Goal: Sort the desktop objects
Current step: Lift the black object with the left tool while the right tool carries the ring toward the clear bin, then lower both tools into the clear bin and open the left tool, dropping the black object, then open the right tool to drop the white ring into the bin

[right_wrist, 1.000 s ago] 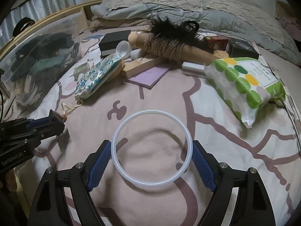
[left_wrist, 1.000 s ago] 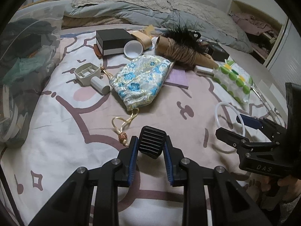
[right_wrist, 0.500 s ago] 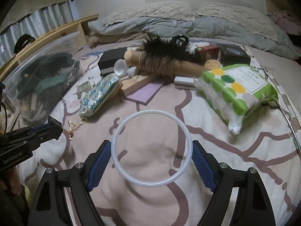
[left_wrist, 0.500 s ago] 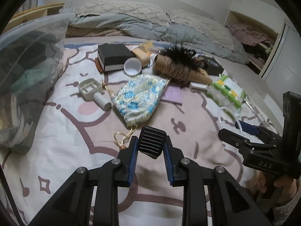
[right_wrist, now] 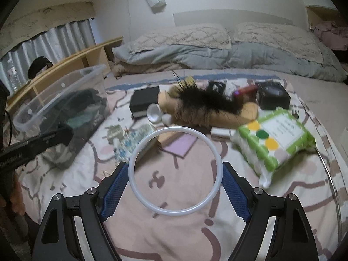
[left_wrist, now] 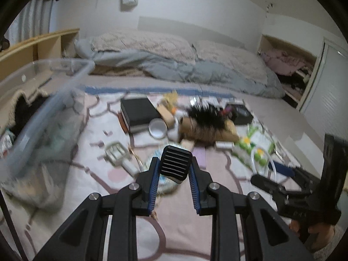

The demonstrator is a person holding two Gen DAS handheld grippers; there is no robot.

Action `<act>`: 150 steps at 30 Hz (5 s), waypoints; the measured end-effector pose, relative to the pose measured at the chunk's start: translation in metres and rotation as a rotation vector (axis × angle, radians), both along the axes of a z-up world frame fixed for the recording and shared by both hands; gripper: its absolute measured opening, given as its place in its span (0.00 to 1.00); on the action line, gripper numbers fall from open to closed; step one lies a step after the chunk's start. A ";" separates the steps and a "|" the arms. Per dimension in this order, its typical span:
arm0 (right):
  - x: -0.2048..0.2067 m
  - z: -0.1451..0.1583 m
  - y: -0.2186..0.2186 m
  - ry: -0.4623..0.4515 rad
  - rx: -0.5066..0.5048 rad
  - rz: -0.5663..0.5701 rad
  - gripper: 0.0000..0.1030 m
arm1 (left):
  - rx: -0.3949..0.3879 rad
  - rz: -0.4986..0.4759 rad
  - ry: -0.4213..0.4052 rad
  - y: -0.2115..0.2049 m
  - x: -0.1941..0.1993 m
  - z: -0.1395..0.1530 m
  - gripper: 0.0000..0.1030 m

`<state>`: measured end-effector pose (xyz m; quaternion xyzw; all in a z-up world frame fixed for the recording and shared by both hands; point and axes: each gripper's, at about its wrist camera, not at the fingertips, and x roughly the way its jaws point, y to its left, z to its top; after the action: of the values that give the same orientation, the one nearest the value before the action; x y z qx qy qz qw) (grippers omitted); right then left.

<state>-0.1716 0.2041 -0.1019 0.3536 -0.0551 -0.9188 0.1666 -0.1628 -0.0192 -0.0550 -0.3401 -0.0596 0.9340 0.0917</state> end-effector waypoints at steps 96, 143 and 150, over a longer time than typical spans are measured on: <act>-0.076 0.115 -0.313 0.042 -0.012 0.425 0.82 | -0.299 0.672 0.086 -0.280 0.013 0.034 0.71; -0.214 0.084 -0.377 -0.065 0.278 0.299 1.00 | -0.237 0.613 0.146 -0.274 0.004 0.031 0.79; -0.190 0.094 -0.374 -0.014 0.189 0.362 1.00 | -0.229 0.611 0.146 -0.275 0.004 0.030 0.79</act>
<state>-0.3616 -0.1702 -0.0084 0.3782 0.0944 -0.8725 0.2947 -0.1585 -0.2945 -0.0253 -0.2470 -0.0467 0.9408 -0.2273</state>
